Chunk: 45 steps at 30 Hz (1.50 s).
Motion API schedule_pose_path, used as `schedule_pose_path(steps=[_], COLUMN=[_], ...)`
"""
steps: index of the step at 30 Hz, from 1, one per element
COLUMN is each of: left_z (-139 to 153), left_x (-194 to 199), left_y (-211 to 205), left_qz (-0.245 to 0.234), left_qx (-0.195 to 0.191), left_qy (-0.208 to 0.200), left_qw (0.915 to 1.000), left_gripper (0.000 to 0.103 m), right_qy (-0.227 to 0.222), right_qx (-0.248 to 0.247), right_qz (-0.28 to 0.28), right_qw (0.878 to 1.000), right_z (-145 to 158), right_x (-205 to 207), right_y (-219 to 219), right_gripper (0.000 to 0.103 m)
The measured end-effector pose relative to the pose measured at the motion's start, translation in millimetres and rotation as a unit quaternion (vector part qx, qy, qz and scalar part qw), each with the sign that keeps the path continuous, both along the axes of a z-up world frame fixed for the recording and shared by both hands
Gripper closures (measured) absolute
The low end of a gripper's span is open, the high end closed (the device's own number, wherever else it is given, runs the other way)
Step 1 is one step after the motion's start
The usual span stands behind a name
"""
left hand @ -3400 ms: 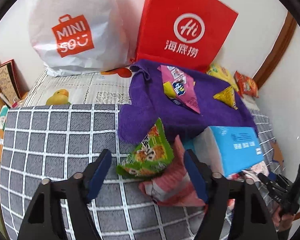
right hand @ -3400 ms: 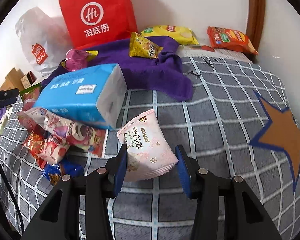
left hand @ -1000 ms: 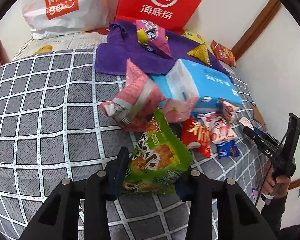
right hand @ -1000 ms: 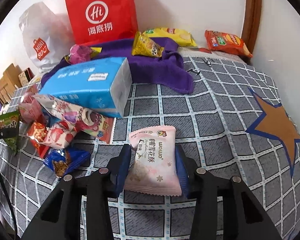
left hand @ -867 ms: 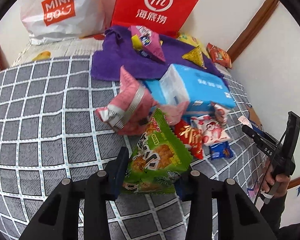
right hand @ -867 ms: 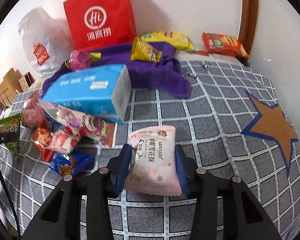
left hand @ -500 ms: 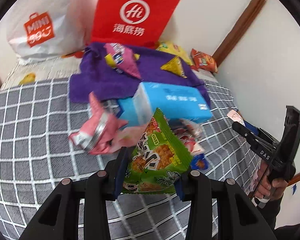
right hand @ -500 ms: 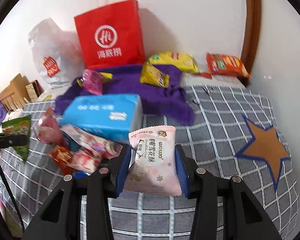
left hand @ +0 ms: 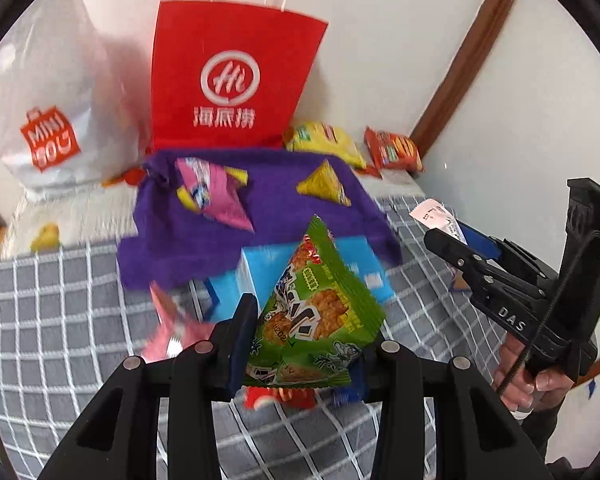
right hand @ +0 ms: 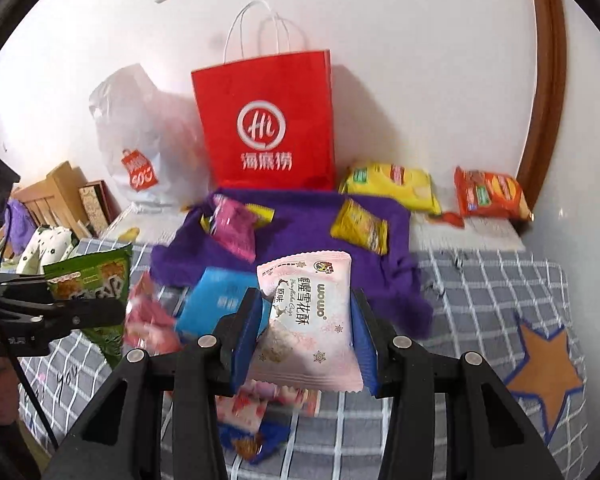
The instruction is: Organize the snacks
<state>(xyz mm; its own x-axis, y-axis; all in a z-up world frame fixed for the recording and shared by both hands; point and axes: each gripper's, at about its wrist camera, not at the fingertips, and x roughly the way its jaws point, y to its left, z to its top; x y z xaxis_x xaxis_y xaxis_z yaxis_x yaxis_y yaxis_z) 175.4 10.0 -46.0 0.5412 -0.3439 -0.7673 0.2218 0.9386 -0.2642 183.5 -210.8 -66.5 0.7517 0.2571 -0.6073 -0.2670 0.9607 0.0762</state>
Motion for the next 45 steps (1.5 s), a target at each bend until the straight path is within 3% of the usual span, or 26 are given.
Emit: schedule_pose_path(steps=[8, 24, 31, 45], left_z=[17, 11, -27, -56], left_x=[38, 122, 146, 159], left_y=[7, 31, 49, 52], left_qz=[0.03, 0.059, 0.073, 0.065], left_qx=[0.028, 0.029, 0.015, 0.025], left_qy=[-0.031, -0.017, 0.023, 0.055], left_qw=[0.9987, 0.9977, 0.997, 0.996], left_gripper=[0.064, 0.064, 0.064, 0.064], right_qy=[-0.005, 0.0, 0.037, 0.074], right_qx=[-0.019, -0.002, -0.024, -0.044], right_qz=[-0.023, -0.009, 0.013, 0.032], right_qw=[1.0, 1.0, 0.999, 0.996], right_z=[14, 13, -25, -58], right_x=[59, 144, 170, 189], right_y=[-4, 7, 18, 14], right_gripper=[0.059, 0.059, 0.059, 0.059])
